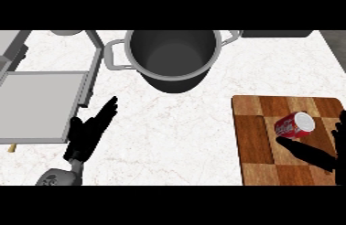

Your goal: Pick the can from the cutting board and place it in the pot

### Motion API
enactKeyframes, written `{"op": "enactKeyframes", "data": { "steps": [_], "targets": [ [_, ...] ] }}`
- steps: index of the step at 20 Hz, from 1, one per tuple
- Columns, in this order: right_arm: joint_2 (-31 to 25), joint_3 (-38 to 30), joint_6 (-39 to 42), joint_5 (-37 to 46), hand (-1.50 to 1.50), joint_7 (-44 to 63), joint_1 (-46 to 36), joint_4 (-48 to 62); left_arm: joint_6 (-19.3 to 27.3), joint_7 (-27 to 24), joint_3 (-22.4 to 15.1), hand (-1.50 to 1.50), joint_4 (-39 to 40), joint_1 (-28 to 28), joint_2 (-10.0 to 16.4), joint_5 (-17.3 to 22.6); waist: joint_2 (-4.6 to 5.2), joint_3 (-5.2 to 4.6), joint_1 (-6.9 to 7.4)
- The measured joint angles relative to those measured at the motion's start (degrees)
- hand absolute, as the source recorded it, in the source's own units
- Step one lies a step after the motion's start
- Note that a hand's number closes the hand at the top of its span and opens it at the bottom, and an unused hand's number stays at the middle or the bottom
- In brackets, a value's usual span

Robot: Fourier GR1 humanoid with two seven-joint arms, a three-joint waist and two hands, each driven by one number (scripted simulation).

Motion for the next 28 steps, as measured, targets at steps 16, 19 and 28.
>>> {"op": "enactKeyframes", "data": {
  "steps": [16,19,28],
  "targets": [
    [8.59,-7.63,2.38,-15.27,1.50,-25.18,-3.55,17.33,-2.91,0.78,2.85,0.00,-1.91,1.53,-1.71,-2.32,-0.12,-0.32,0.11],
    [7.28,-6.33,1.73,-11.94,1.50,-26.99,-5.54,20.46,-3.25,1.13,3.41,0.00,-1.04,0.57,-2.06,-2.58,-0.19,-0.61,0.08],
    [9.04,-8.36,2.49,-15.30,1.50,-39.49,-7.31,27.06,-4.02,2.52,4.38,0.00,-1.70,0.08,-3.03,-3.41,-0.52,-1.14,-0.12]
  ]
}}
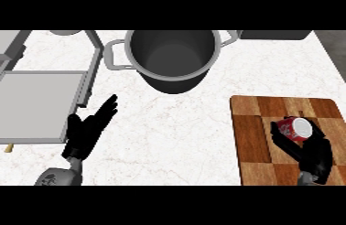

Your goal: Pick the can from the cutting board and place it in the pot

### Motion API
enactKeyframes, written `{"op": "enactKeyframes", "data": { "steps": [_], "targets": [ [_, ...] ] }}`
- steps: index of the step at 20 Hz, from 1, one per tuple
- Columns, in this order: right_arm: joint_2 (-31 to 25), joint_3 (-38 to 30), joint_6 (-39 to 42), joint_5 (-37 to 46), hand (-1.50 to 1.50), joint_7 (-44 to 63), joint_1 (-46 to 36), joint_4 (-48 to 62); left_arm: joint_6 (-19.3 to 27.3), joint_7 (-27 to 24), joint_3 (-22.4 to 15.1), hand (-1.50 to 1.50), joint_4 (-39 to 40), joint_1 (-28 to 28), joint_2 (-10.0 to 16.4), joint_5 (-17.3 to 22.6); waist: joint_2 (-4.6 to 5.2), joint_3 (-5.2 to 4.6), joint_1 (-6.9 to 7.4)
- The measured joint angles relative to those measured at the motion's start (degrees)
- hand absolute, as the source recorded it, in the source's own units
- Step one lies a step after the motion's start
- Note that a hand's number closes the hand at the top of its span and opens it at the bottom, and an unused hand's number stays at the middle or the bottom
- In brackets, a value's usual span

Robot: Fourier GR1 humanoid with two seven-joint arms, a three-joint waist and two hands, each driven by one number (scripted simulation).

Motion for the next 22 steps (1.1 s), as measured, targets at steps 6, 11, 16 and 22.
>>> {"op": "enactKeyframes", "data": {
  "steps": [6,11,16,22],
  "targets": [
    [-5.76,6.05,13.69,-0.17,1.50,-2.50,-7.98,5.00,-1.12,0.50,-1.95,0.00,-0.72,-1.08,-0.64,-0.74,1.34,0.78,4.55],
    [-12.32,11.93,30.37,-1.05,1.50,-4.77,-15.73,7.68,-2.15,0.50,-3.44,0.00,-0.84,-2.91,-1.30,-1.05,2.71,1.43,8.63],
    [-19.70,12.89,45.27,-3.17,1.50,-11.53,-23.35,12.70,-2.24,0.52,-3.64,0.00,-0.04,-4.11,-1.66,-1.26,3.32,1.59,8.87],
    [-26.80,12.87,54.40,-1.13,1.50,-21.70,-31.89,21.66,-1.93,0.48,-3.64,0.00,0.94,-4.83,-2.19,-1.52,3.35,1.56,8.12]
  ]
}}
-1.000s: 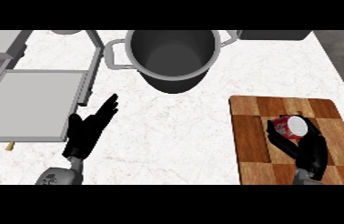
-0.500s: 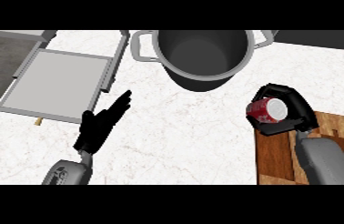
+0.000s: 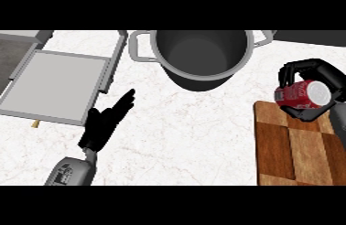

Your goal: Pick the can from the cutting board and place it in the pot

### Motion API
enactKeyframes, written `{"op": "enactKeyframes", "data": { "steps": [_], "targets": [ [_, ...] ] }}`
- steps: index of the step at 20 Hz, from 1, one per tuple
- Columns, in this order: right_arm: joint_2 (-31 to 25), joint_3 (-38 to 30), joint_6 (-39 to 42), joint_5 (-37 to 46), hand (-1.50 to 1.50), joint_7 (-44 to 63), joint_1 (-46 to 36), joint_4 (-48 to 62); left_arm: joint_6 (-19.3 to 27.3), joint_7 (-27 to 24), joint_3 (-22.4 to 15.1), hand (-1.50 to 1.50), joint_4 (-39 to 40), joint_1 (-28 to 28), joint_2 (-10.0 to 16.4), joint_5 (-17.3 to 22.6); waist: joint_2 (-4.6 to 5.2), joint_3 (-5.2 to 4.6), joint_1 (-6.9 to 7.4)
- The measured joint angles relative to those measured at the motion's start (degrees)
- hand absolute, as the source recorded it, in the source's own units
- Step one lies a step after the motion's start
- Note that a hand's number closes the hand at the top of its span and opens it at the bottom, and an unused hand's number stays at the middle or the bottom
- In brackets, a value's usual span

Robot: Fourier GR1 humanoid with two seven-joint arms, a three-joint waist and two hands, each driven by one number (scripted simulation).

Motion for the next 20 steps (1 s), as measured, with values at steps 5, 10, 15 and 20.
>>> {"op": "enactKeyframes", "data": {
  "steps": [5,10,15,20],
  "targets": [
    [-3.43,0.99,-2.13,4.08,1.50,-5.70,-6.83,5.68,0.65,0.33,0.09,0.00,0.30,-0.62,-0.39,-0.41,-0.18,-0.06,-0.51],
    [-4.68,3.02,-6.47,8.59,1.50,-11.49,-12.89,11.10,-0.02,-0.09,0.77,0.00,0.50,0.50,0.37,0.05,-0.51,-0.16,-1.05],
    [-3.49,5.78,-9.43,12.86,1.50,-14.01,-21.29,17.49,0.04,-0.59,1.53,0.00,1.63,0.10,0.40,0.08,-0.86,-0.30,-2.04],
    [-0.77,8.21,-11.21,16.45,1.50,-14.38,-29.97,23.52,0.23,-0.81,1.70,0.00,1.19,1.04,0.61,-0.31,-1.18,-0.39,-2.64]
  ]
}}
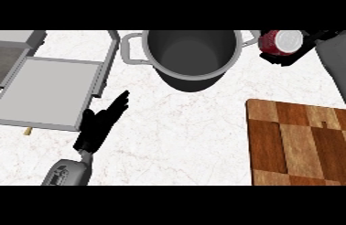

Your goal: Pick the can from the cutting board and place it in the pot

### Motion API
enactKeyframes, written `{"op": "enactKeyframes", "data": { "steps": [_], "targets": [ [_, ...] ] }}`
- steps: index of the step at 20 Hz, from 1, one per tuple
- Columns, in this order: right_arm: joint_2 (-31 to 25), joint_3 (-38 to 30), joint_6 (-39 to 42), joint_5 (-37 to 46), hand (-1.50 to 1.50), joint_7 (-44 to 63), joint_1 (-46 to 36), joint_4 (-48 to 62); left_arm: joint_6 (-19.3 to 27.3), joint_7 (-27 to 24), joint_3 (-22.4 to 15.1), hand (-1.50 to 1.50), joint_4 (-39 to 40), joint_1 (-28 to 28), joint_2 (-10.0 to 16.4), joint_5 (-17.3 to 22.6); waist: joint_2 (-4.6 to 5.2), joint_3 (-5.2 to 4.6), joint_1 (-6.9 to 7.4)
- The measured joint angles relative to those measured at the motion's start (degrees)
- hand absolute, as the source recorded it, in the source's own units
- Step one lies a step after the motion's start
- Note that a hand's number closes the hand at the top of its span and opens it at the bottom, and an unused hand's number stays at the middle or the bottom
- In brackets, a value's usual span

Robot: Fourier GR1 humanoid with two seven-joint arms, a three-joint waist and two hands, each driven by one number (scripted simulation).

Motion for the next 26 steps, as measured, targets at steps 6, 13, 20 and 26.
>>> {"op": "enactKeyframes", "data": {
  "steps": [6,13,20,26],
  "targets": [
    [5.86,4.28,-2.69,5.85,1.50,0.23,-7.98,5.80,-0.27,-0.73,1.34,0.00,1.24,-0.29,0.35,0.32,-0.23,-0.07,-0.97],
    [13.78,8.67,-8.75,12.86,1.50,0.80,-13.78,11.49,0.10,0.35,1.18,0.00,0.07,0.11,-0.21,0.04,-0.41,-0.12,-1.37],
    [19.78,16.17,-21.95,23.64,1.50,6.09,-16.11,14.40,0.05,-0.15,1.59,0.00,0.13,0.46,-0.09,-0.14,-0.50,-0.16,-1.75],
    [25.18,21.30,-18.70,29.96,-1.50,14.77,-18.40,22.04,0.59,-0.02,0.86,0.00,-0.61,1.21,-0.72,-0.92,-0.40,-0.20,-1.31]
  ]
}}
